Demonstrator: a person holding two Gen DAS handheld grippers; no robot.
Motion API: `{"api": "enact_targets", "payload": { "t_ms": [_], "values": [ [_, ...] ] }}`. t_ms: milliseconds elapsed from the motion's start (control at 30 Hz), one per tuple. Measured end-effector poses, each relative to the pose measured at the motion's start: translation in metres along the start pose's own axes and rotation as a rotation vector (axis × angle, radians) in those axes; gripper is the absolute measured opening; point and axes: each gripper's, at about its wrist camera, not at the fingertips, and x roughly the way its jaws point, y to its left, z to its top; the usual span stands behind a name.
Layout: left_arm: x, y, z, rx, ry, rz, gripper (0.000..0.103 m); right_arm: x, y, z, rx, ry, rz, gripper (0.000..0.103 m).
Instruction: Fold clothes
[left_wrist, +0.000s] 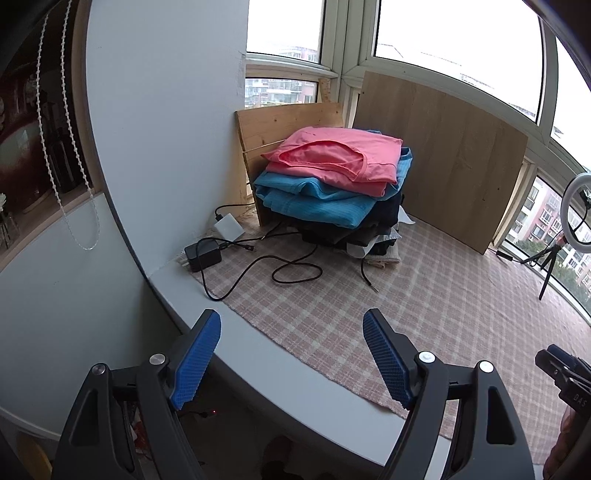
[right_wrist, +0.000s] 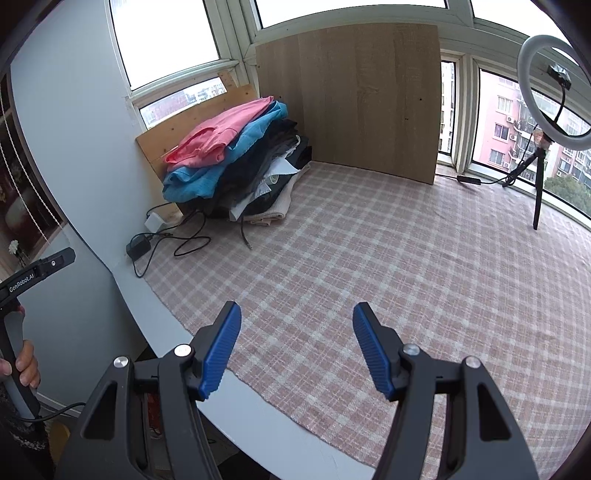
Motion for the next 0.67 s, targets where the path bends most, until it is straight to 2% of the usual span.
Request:
{"api": "enact_targets", "payload": {
  "t_ms": [667],
  "values": [
    [-0.014, -0.004, 0.001, -0.002, -0.012, -0.041, 0.078, -0.011, -0.013, -0.009, 0.048, 0.007, 0.016, 0.062]
  ]
}}
